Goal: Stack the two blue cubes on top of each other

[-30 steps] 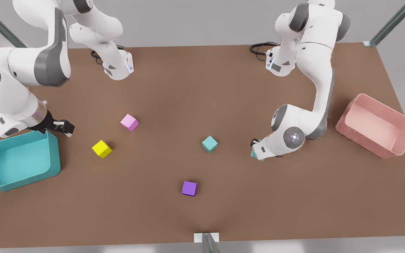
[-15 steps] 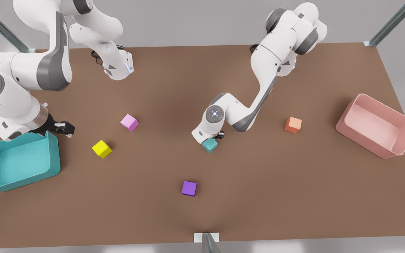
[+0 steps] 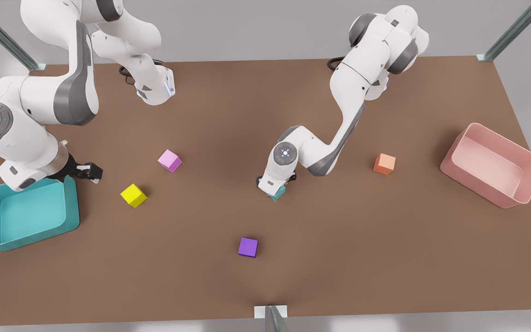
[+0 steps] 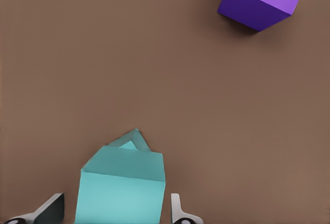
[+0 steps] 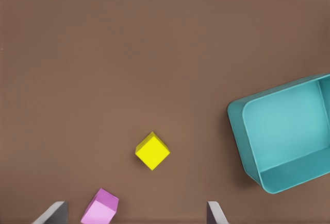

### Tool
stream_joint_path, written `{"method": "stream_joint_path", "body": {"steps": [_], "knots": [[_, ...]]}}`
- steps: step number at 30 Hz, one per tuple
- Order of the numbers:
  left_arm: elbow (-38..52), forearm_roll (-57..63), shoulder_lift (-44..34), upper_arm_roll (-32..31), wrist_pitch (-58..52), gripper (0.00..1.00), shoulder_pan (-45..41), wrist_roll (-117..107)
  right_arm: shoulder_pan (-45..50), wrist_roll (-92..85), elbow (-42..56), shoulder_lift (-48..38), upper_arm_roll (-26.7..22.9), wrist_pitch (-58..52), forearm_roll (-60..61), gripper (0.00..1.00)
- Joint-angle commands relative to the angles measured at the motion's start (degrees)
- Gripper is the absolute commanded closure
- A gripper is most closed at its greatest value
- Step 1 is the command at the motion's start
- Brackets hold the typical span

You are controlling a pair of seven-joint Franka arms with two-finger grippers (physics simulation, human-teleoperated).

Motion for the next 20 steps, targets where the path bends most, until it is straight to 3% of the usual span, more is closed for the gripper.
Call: {"method": "stream_joint_path", "body": {"steps": [1, 5, 6, 7, 8, 9, 11, 12, 13, 15, 20], "knots": [[0.0, 0.1, -0.3, -0.1, -0.4, 0.00, 0.6, -13.7, 0.0, -1.1, 0.0, 0.0, 0.0, 0.2, 0.0, 0.00], [3.3, 0.0, -4.9, -2.9, -11.0, 0.00, 5.0, -13.7, 0.0, -1.7, 0.2, -0.7, 0.0, 2.0, -0.6, 0.00], [3.3, -0.1, -7.9, -4.1, -15.2, 0.00, 7.3, -13.3, 0.0, -11.1, -0.1, -0.7, 0.5, 2.3, -4.4, 0.00], [7.0, -0.4, -10.4, -7.0, -26.8, 0.00, 11.4, -12.7, 0.1, -11.9, 0.1, -0.7, 0.7, 2.5, -4.9, 0.00], [16.0, -0.4, -11.2, -7.2, -43.6, 0.00, 16.9, -1.3, 0.4, -12.2, -0.2, -0.9, 1.6, 1.5, -5.9, 0.00], [20.9, 0.8, -12.5, -7.3, -53.2, 0.00, 24.4, 15.6, 0.4, -11.8, -0.2, -1.1, 1.8, -0.9, -6.0, 0.00], [16.1, 4.7, -19.2, -6.9, -51.7, 0.00, 34.1, 44.5, 0.4, -11.7, -0.4, -1.8, 2.6, -1.2, -6.1, 0.00], [2.6, 3.6, -28.7, 1.6, -44.1, 0.00, 30.0, 59.5, 0.4, -11.7, -0.9, -2.2, 2.7, -1.2, -6.1, 0.00], [2.4, -1.7, -30.2, 9.2, -46.6, 0.00, 24.4, 61.1, 0.4, -11.6, -1.4, -2.5, 2.7, -1.2, -6.1, 0.00], [5.9, -2.7, -29.9, 9.2, -52.5, 0.00, 23.9, 61.1, 0.4, -11.5, -1.7, -2.8, 2.7, -1.2, -6.1, 0.00], [6.1, -3.3, -29.7, 9.2, -53.2, 0.00, 23.6, 61.1, 0.4, -11.6, -1.7, -2.5, 2.7, -1.2, -6.1, 0.00]]}}
